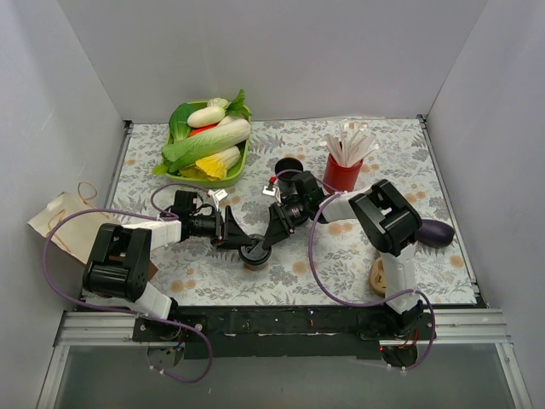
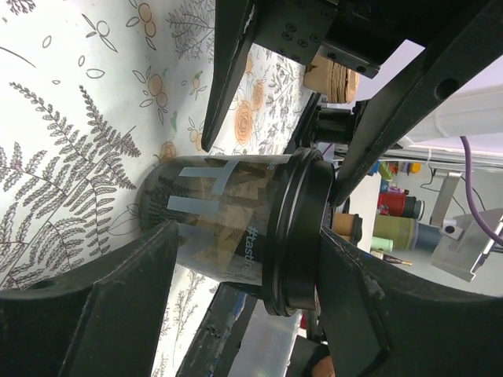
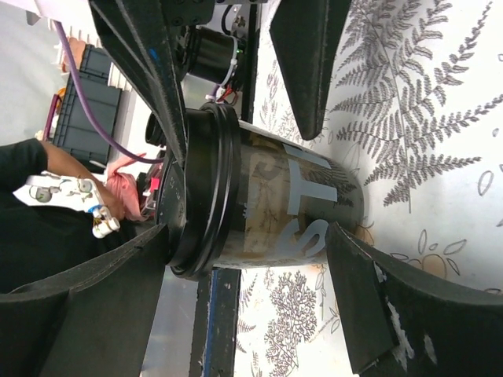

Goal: Pack the takeout coffee

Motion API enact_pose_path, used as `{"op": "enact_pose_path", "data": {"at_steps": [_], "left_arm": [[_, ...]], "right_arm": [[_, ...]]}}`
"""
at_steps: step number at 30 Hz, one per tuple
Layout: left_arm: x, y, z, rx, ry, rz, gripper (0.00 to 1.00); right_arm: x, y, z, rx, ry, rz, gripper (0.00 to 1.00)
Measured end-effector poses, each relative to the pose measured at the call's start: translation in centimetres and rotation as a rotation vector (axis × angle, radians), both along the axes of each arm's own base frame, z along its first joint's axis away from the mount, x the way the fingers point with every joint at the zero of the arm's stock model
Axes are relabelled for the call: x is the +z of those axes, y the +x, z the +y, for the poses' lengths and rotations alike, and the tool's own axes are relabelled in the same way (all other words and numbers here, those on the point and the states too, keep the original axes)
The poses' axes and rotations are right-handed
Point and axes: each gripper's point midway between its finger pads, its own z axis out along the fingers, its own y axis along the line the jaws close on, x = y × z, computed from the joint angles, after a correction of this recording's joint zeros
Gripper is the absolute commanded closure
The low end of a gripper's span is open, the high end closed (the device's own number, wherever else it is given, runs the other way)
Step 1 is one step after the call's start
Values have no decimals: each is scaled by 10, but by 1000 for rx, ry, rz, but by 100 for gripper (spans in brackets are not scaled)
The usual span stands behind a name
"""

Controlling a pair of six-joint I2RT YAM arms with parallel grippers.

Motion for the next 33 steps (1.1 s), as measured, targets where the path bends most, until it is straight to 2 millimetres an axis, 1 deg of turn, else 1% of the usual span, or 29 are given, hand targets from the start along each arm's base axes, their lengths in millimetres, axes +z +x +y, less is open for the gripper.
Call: {"op": "enact_pose_path", "data": {"at_steps": [5,9,10,15,17,22,25,29,31,33], "left_arm": [[2,-2,-1,-6,-15,-15,32],[5,2,1,4,-2,-53,26],[6,3,1,8,5,-64,2],[15,15,4,32,40,-132,2],[22,20,4,39,49,-162,2],[44,32,5,53,61,-243,2],[62,40,6,64,78,-300,2],[85,58,14,123,149,-384,2],[95,68,19,161,195,-423,2],[108,78,26,197,237,-462,2]], "right_arm": [[4,-1,3,-1,47,-23,15],[9,4,7,-8,66,-67,10],[10,5,8,-10,65,-86,10],[16,21,15,-16,63,-190,2],[16,21,14,-14,58,-210,2],[17,20,12,-9,33,-221,2],[29,29,15,-6,28,-272,2],[57,48,18,6,52,-494,2],[69,52,13,19,57,-629,2],[75,50,3,46,45,-750,2]]}}
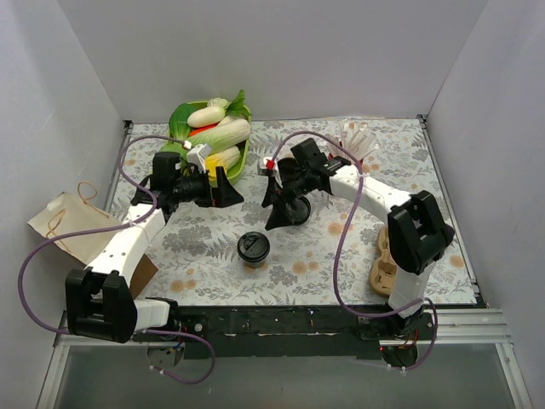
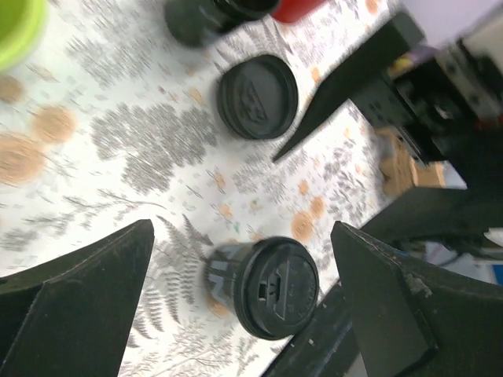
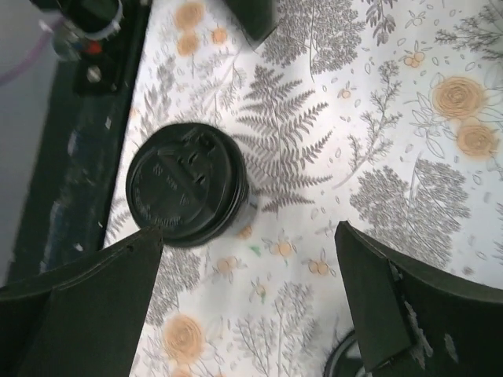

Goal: Pack the takeout coffee

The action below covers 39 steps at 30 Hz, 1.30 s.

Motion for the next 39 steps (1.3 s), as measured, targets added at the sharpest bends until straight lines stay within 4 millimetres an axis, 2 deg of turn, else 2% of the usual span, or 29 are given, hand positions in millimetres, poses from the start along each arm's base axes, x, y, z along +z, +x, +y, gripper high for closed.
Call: {"op": "enact_pose_path", "data": {"at_steps": [3,7,9,12,16,27,32,36,39], "left_arm": [[23,17,12,51,50,-75,2],[45,34,28,105,91,-154,2],[49,39,34,125,106,-170,2],[48,41,41,148,125,-167,2],[44,41,43,159,138,-153,2],[36,38,48,179,170,-125,2],[32,37,51,186,187,-110,2],[29,36,54,198,204,-101,2],[27,38,59,220,230,-99,2]], "right_arm": [[-2,-7,-15,24,-38,-160,2],[-36,-44,-40,53,-165,-277,2],[-52,-58,-45,59,-225,-286,2],[-70,-65,-45,25,-289,-289,2],[-82,-71,-42,-46,-328,-249,2],[-95,-55,3,-286,-234,-63,2],[-114,-50,26,-312,-216,-18,2],[-111,-29,56,-330,-159,-32,2],[-108,-6,78,-362,-116,-40,2]]}}
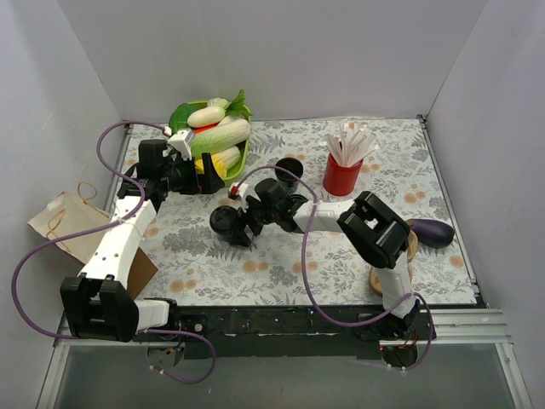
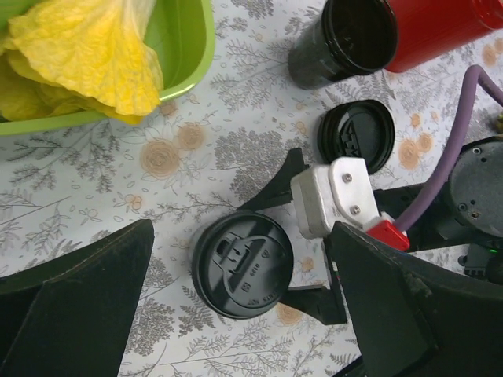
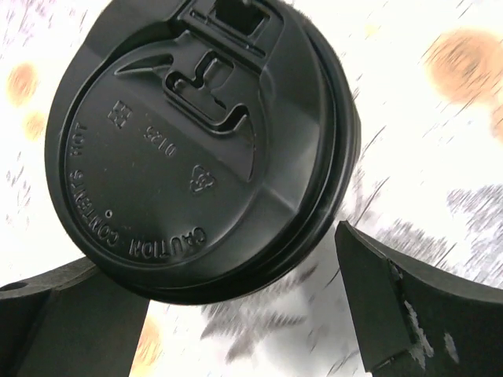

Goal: Pack the takeout coffee

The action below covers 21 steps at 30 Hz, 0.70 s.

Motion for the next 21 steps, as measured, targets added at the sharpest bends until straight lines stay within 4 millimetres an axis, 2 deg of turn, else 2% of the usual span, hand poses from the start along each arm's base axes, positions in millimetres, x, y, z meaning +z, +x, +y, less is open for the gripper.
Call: {"op": "enact_pose_path", "data": {"at_steps": [3,9,12,17,21], "left_arm": [[5,7,7,38,33,-14,2],[27,22,18,92,79,-76,2],[30,27,22,104,96,-89,2],[30,28,22,105,103,-86,2],[38,31,17,83,83,-107,2]], "right_arm": [[3,28,23,-34,38,-23,2],[4,79,56,-89,85,-69,2],[0,94,64,-104,88,-81,2],[-5,96,49,-107,40,-72,2],[3,75,11,-83,-58,-62,2]]}}
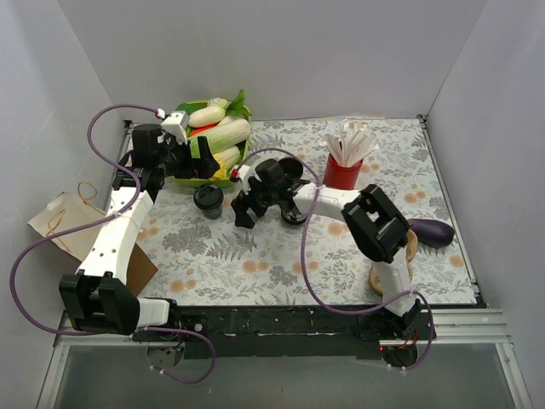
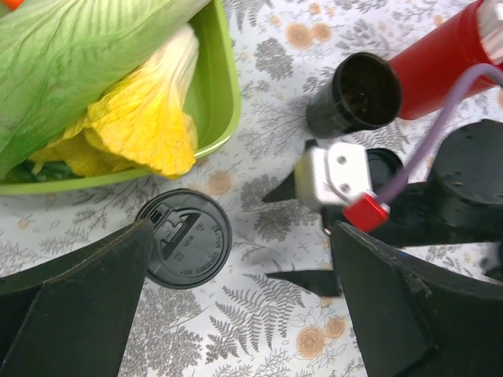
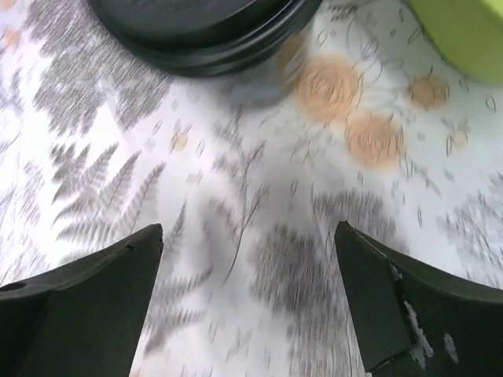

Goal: Pack the takeout coffee

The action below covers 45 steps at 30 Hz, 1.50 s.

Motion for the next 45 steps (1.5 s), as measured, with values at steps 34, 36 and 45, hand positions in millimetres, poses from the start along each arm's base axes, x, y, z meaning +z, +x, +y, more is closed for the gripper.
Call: {"op": "enact_pose_path", "data": {"at_steps": [34,36,45], "left_arm": [[16,32,-47,-238,-161,-54,2],[16,32,-46,-238,-156,-57,2],[9,30,-50,-249,-152,-50,2]], "right_arm": [[67,-93,-467,-766,-705,547,20],[48,-120,-472,-717,-746,655,23],[42,-157,-454,-613,-699,780,33]]}}
